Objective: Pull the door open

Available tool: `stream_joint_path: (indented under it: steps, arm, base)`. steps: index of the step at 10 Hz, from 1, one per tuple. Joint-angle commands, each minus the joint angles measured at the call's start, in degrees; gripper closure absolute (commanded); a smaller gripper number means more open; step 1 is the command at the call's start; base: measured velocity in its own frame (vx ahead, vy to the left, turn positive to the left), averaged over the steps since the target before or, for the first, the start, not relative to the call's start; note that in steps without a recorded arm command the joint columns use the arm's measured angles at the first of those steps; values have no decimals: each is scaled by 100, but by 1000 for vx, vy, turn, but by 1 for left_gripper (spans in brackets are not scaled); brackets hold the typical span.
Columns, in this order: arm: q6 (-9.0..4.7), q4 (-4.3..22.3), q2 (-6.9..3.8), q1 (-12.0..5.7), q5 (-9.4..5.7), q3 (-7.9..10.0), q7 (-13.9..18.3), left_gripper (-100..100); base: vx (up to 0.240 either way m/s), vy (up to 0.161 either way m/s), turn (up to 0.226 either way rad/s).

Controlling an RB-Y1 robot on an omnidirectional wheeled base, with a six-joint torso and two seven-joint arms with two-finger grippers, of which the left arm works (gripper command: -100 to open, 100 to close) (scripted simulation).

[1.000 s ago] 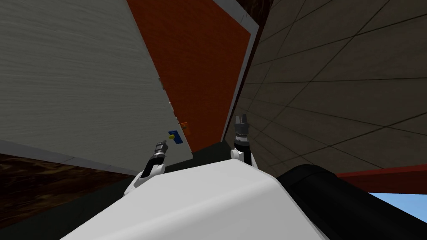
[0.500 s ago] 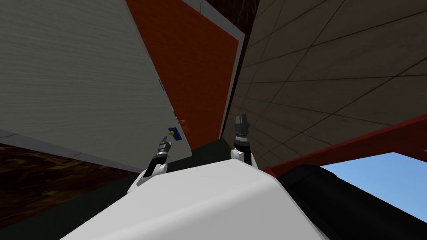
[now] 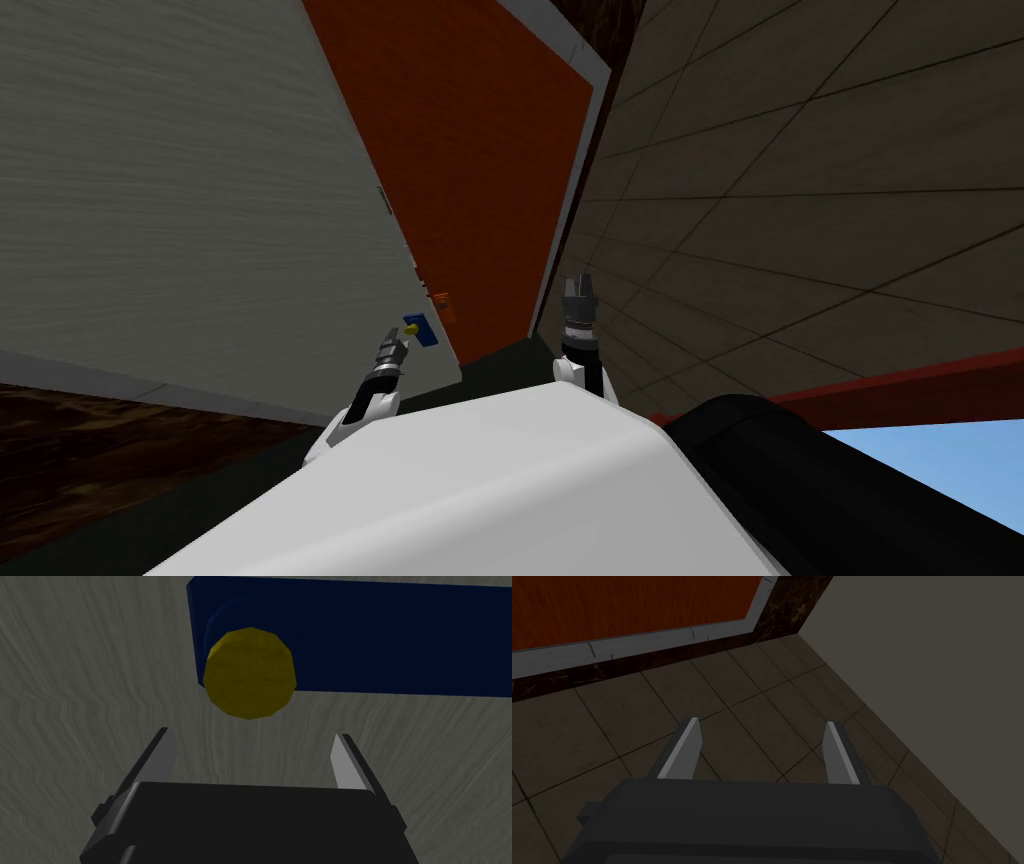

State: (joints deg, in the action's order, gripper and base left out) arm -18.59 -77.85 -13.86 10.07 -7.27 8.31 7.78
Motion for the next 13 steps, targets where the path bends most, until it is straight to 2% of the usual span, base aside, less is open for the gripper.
stream_joint_path:
  steps: [1,2,3,8,13]
  arm:
    - [0,2,18,-95,6,-27,-5,-100]
    - [-8,15,-10,-56,-2,-15,8,-100]
    - [-8,15,-10,-56,-2,-15,8,100]
    - [-8,15,-10,-56,-2,-15,8,100]
    - [-137,-70,-297,149,-35,-255,244,100]
  base:
    - [225,-45,-108]
    - [108,-19,-20]
    - [-12,4,26]
    - [-21,3,-4]
    - [-173,68,-137]
